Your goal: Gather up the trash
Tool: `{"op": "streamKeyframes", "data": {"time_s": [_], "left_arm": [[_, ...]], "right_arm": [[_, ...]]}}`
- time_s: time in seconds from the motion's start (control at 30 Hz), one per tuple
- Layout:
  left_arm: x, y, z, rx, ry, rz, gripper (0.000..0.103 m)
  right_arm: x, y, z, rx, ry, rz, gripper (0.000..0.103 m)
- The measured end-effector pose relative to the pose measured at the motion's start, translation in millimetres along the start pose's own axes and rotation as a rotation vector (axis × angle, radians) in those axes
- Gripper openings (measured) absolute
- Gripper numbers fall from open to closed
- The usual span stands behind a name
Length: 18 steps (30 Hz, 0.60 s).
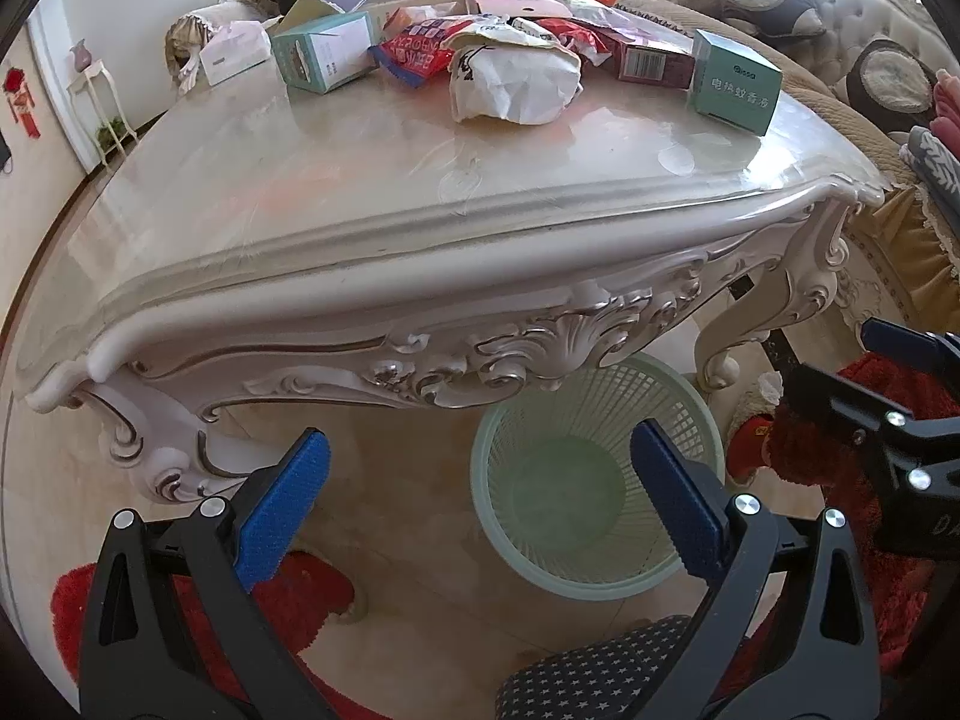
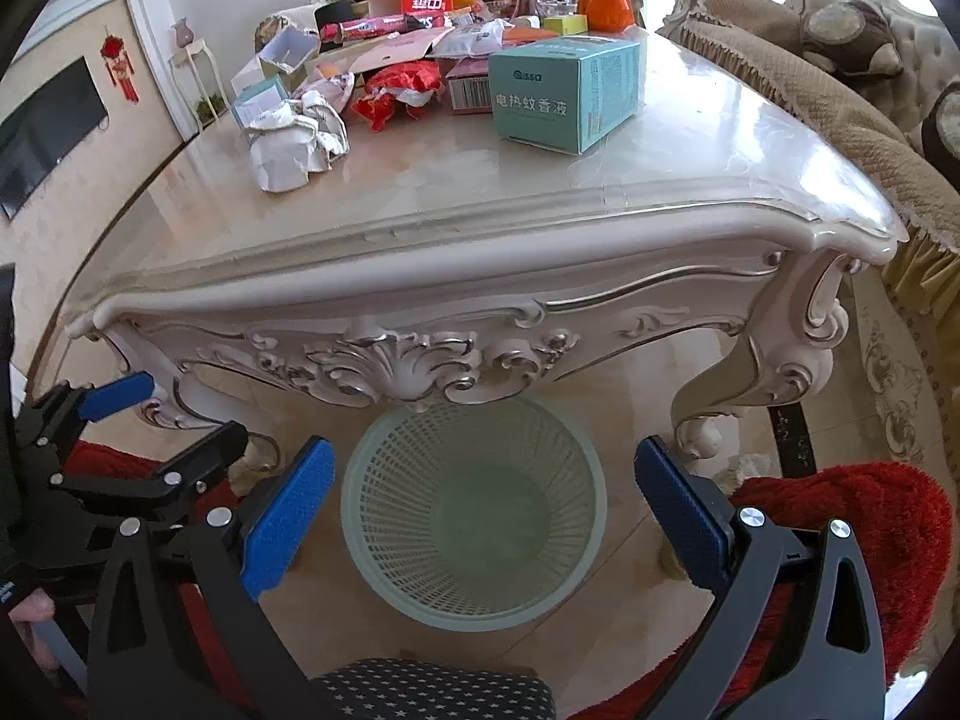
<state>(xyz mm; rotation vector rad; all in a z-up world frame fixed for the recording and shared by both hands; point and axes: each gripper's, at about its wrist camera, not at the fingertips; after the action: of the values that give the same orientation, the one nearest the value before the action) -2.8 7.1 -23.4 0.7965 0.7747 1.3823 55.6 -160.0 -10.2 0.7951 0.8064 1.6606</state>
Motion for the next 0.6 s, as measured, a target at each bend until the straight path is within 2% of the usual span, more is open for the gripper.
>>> {"op": "streamKeyframes", "data": {"time_s": [0.6], "left_arm": [[-10.3, 4.2, -3.9, 0.002, -0.022, 0.014, 0.097]], "right_arm": [[3.0, 7.9, -6.0, -0.015, 0.03, 0.001, 0.096]]}}
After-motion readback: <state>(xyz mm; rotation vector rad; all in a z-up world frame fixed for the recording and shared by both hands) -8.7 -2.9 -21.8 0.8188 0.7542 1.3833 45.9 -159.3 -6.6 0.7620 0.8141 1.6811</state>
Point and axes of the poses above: each gripper's, at about its wrist camera, not at the fingertips, and y roughly against the way its jaws point, x to its left, z to its top, and after that the axes turned 3 degrees about -z, right-handed
